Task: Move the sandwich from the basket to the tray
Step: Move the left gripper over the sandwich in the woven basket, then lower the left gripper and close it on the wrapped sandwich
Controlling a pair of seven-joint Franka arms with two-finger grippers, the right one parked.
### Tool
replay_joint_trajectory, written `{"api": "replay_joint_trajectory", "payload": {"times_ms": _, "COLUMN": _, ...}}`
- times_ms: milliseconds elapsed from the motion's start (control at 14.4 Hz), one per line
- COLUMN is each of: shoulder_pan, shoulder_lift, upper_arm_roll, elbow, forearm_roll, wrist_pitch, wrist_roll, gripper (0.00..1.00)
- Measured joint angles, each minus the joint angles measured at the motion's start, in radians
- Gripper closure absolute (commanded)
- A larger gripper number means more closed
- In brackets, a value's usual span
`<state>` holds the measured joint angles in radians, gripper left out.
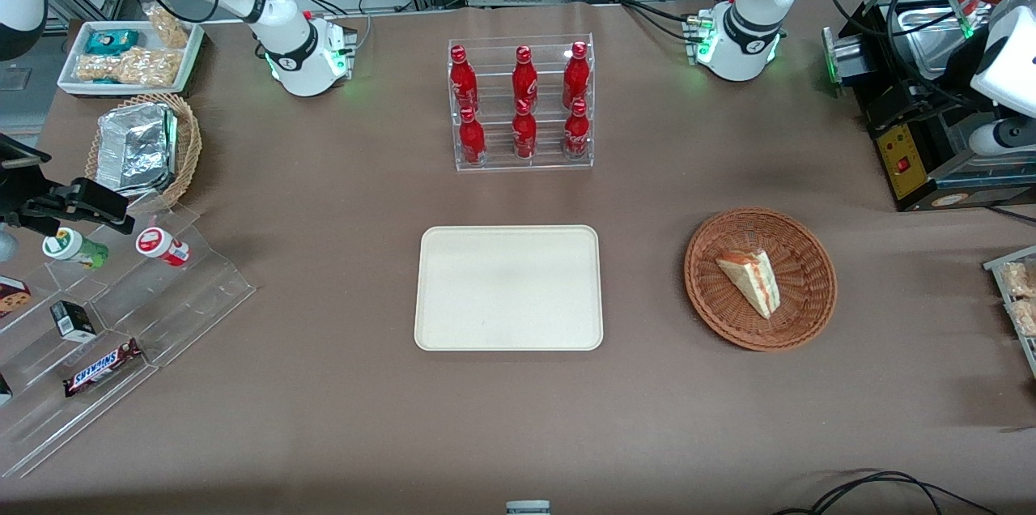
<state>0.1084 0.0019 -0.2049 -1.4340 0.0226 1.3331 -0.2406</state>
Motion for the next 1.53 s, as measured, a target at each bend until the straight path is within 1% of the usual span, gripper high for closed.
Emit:
{"api": "replay_joint_trajectory", "payload": {"times_ms": 487, "shoulder_pan": 0.006, "shoulder_lift": 0.019, "upper_arm_roll": -0.001, "elbow": -0.019, "forearm_roll": 0.001, "wrist_pitch": -0.001, "wrist_roll": -0.002, "gripper": 0.0}}
{"api": "replay_joint_trajectory", "payload": {"times_ms": 696, "shoulder_pan": 0.012, "shoulder_lift": 0.07, "upper_arm_roll": 0.002, "elbow": -0.036, "forearm_roll": 0.026, "wrist_pitch": -0.001, "wrist_roll": -0.017, "gripper": 0.0}}
{"api": "replay_joint_trajectory", "payload": {"times_ms": 904, "shoulder_pan": 0.012, "shoulder_lift": 0.142, "upper_arm_roll": 0.002, "elbow": -0.051, "forearm_roll": 0.028, "wrist_pitch": 0.028, "wrist_roll": -0.098, "gripper": 0.0}}
{"api": "replay_joint_trajectory", "payload": {"times_ms": 1113, "shoulder_pan": 0.012, "shoulder_lift": 0.189, "upper_arm_roll": 0.001, "elbow": -0.125, "forearm_roll": 0.027, "wrist_pitch": 0.169, "wrist_roll": -0.211, "gripper": 0.0}}
{"api": "replay_joint_trajectory", "payload": {"times_ms": 1322, "shoulder_pan": 0.01, "shoulder_lift": 0.195, "upper_arm_roll": -0.004, "elbow": -0.266, "forearm_roll": 0.027, "wrist_pitch": 0.373, "wrist_roll": -0.325, "gripper": 0.0}}
{"api": "replay_joint_trajectory", "payload": {"times_ms": 1530, "shoulder_pan": 0.004, "shoulder_lift": 0.198, "upper_arm_roll": -0.007, "elbow": -0.437, "forearm_roll": 0.027, "wrist_pitch": 0.616, "wrist_roll": -0.382, "gripper": 0.0}}
